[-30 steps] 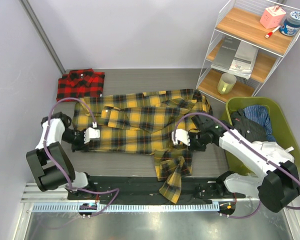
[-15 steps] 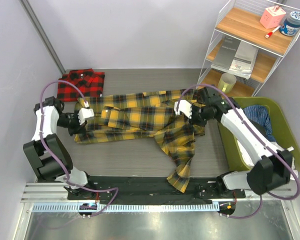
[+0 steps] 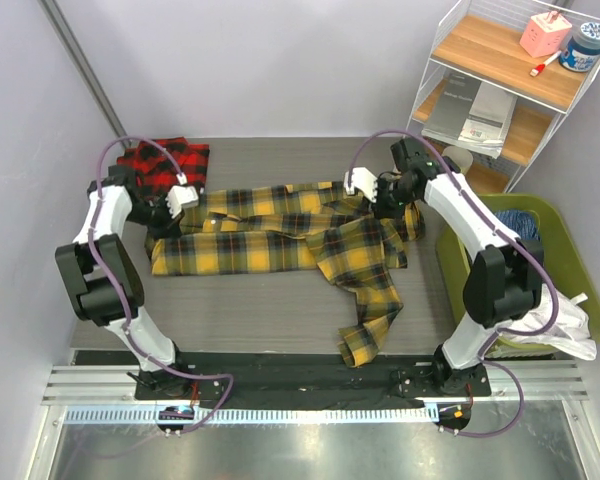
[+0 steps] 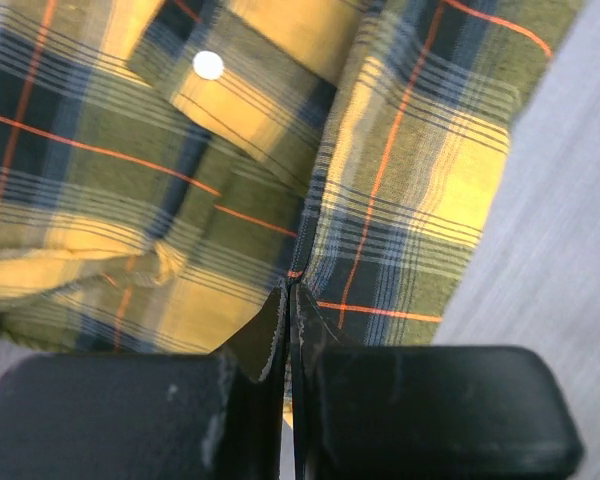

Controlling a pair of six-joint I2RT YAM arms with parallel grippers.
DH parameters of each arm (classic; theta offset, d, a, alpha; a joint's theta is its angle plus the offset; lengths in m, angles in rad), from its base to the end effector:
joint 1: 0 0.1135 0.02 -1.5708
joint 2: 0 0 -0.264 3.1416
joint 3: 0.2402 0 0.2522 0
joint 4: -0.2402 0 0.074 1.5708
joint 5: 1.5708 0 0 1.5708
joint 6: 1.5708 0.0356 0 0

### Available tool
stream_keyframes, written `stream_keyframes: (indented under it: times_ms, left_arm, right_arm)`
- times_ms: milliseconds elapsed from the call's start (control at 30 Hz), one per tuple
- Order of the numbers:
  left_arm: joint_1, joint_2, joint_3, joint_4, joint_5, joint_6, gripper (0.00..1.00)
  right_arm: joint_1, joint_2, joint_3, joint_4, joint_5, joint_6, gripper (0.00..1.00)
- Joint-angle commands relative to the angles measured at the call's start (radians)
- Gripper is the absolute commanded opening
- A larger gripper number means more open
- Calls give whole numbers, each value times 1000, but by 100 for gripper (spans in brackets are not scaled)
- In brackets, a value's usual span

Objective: Fold and stack the long sleeve shirts
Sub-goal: Fold the shirt

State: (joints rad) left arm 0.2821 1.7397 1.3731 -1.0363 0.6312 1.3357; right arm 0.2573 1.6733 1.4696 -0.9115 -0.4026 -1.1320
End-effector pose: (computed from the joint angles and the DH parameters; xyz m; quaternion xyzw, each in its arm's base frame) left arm 0.3245 0.0722 0.2407 0.4988 0.8057 -0.1558 0.2788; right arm 0.3311 0.1015 0.2895 -0.6457 0.7044 0.0827 0.2829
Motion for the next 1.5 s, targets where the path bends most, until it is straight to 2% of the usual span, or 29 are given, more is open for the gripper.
stream_keyframes:
  times_ms: [0, 333, 633, 967, 1467]
  left_arm:
    - [-15, 61, 96, 61, -28, -52, 0]
    - [-41, 196, 216, 62, -68, -55, 0]
    - [-41, 227, 172, 85, -108, -33, 0]
    - [-40, 238, 196, 93, -114, -50, 0]
    - [-41, 290, 196, 153, -166, -115, 0]
  right_arm:
    - [-39, 60, 112, 11, -34, -32, 1]
    - [-46, 177, 190, 13, -44, -29, 1]
    - [-43, 264, 270, 19, -59, -15, 1]
    - [-36, 325, 371, 6, -65, -28, 1]
    - [-33, 411, 368, 29, -30, -17, 1]
